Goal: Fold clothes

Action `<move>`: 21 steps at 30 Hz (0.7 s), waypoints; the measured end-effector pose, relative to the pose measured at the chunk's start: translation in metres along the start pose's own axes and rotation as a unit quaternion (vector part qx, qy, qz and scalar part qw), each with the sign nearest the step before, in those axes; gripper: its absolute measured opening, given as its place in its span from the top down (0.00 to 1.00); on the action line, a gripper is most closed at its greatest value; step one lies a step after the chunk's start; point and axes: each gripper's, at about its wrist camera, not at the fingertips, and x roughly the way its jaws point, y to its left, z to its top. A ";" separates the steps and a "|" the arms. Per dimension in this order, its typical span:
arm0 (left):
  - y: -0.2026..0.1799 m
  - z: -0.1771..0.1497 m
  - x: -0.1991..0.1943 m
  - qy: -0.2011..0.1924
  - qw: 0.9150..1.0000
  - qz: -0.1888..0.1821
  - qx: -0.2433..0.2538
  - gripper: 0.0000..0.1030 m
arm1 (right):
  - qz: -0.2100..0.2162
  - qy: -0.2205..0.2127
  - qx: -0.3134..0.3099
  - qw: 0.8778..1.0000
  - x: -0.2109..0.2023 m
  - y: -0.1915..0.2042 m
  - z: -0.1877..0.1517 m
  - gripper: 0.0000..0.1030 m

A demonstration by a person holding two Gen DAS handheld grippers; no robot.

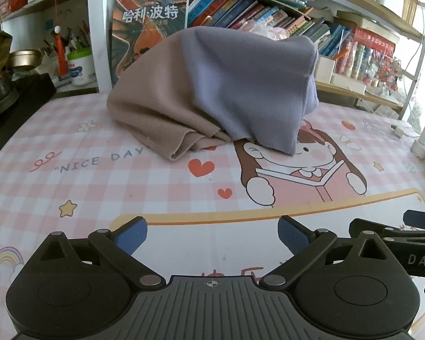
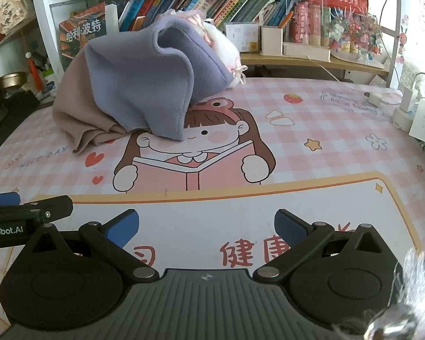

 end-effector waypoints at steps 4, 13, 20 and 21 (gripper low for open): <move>0.004 -0.001 0.001 0.008 1.000 -0.011 -0.005 0.03 | 0.000 0.002 0.002 1.000 0.001 0.002 -0.001 0.00; 0.013 -0.002 0.003 0.015 1.000 -0.021 -0.013 0.03 | 0.002 0.004 -0.003 1.000 0.000 0.010 -0.002 0.00; 0.008 -0.009 -0.004 0.003 0.999 -0.038 -0.003 0.03 | -0.004 0.007 -0.001 1.000 -0.004 0.012 -0.003 0.00; 0.006 -0.009 -0.004 0.002 0.999 -0.038 0.000 0.03 | -0.006 0.007 0.003 1.000 -0.005 0.010 -0.002 0.00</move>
